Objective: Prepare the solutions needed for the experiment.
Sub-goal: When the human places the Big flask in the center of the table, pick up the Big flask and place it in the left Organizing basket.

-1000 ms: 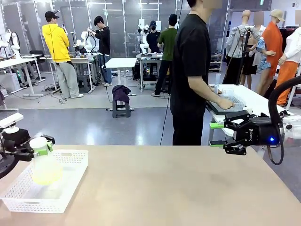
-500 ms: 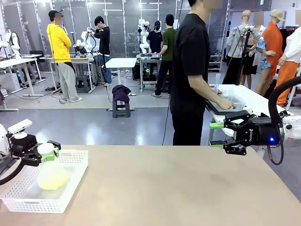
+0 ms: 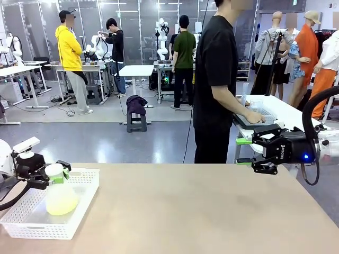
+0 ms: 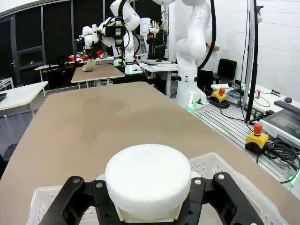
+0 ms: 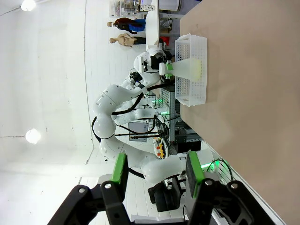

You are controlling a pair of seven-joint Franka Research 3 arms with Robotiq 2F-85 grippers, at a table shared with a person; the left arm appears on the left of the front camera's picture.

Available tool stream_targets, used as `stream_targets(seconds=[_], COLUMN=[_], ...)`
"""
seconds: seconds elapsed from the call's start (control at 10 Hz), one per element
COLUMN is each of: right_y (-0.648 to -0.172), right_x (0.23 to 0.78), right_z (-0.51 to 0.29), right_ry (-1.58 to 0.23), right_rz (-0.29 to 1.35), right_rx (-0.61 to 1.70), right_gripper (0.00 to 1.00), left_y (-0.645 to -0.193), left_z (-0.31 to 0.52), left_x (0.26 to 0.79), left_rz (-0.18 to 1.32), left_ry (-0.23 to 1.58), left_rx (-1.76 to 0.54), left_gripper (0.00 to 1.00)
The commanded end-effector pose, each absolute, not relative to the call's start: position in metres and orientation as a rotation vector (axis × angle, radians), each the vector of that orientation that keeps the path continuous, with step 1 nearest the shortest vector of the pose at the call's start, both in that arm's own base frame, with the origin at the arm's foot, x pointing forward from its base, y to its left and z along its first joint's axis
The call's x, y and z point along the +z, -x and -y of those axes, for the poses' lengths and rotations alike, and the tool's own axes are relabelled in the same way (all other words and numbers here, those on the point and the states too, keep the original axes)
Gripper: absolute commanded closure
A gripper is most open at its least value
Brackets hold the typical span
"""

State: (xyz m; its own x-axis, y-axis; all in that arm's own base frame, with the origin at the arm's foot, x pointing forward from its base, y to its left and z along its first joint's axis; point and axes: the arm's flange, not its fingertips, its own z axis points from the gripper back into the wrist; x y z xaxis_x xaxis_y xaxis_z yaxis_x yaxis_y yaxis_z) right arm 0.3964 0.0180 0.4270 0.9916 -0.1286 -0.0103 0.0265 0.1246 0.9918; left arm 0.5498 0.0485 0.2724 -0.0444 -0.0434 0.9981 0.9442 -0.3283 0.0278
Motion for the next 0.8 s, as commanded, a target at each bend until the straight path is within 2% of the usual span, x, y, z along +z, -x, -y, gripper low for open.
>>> stream_targets(seconds=[0.0, 0.2, 0.3, 0.4, 0.5, 0.6, 0.7], right_y=[-0.397, -0.397, -0.397, -0.397, -0.397, -0.397, -0.397], right_x=[0.428, 0.428, 0.428, 0.428, 0.428, 0.428, 0.428], right_z=[-0.019, -0.019, -0.019, -0.019, -0.019, -0.019, -0.019], right_ry=[-1.448, -1.448, -1.448, -1.448, -1.448, -1.448, -1.448], right_rz=[0.093, 0.093, 0.093, 0.093, 0.093, 0.093, 0.093], right_rx=[-0.117, -0.117, -0.117, -0.117, -0.117, -0.117, -0.117], right_gripper=[0.37, 0.37, 0.37, 0.37, 0.37, 0.37, 0.37], left_y=[-0.551, -0.550, -0.549, -0.547, -0.543, -0.541, -0.540], left_z=[-0.053, -0.056, -0.057, -0.060, -0.068, -0.072, -0.076], left_x=[0.266, 0.262, 0.261, 0.261, 0.261, 0.260, 0.260], left_rz=[1.006, 0.956, 0.939, 0.941, 0.949, 0.956, 0.977], left_ry=[1.423, 1.412, 1.411, 1.402, 1.392, 1.383, 1.377], left_rx=[-1.546, -1.553, -1.561, -1.560, -1.550, -1.538, -1.522], left_gripper=[0.56, 0.36, 0.42, 0.17, 0.22, 0.00, 0.02])
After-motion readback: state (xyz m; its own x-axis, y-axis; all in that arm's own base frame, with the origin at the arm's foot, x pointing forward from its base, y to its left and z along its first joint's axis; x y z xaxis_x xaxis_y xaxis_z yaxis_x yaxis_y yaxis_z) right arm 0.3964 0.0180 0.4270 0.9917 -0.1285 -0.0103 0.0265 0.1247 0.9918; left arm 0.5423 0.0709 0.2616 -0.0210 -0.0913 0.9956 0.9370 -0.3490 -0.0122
